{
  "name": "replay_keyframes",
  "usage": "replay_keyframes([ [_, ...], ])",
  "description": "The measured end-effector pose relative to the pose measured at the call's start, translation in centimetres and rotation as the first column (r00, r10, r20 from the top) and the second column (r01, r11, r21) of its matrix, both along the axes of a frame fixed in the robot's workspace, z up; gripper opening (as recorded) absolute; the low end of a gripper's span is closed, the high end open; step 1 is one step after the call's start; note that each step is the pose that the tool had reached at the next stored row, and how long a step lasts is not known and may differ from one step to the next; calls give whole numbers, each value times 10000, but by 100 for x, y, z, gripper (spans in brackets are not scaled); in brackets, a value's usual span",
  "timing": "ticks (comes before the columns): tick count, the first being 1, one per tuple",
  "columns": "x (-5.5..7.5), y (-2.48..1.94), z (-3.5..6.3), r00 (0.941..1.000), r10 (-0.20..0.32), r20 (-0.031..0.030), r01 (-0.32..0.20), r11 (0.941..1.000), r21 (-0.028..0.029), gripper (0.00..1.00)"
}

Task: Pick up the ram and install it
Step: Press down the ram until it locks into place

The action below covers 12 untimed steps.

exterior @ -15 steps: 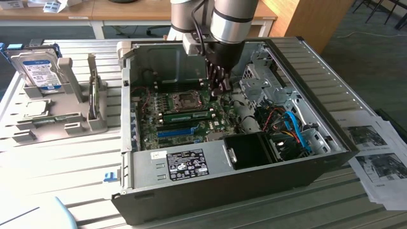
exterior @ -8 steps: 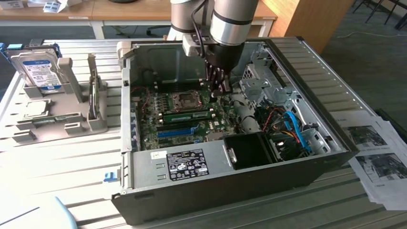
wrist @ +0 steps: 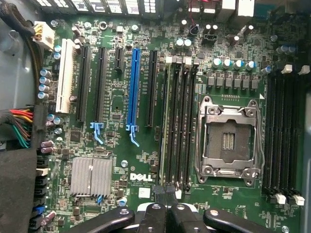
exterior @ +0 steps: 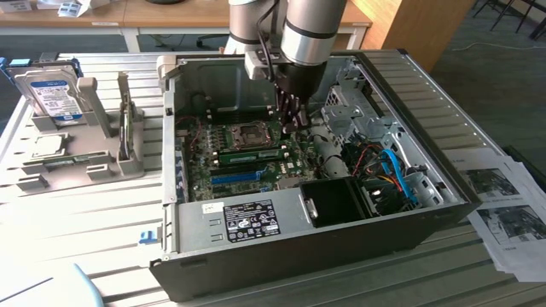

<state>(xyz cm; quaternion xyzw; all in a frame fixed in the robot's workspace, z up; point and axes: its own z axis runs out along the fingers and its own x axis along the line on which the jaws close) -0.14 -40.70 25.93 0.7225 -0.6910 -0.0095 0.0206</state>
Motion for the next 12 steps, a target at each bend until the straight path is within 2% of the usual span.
replay_keyframes([
  [12,0,0,-140,10000,0,0,0,10000,0,9],
])
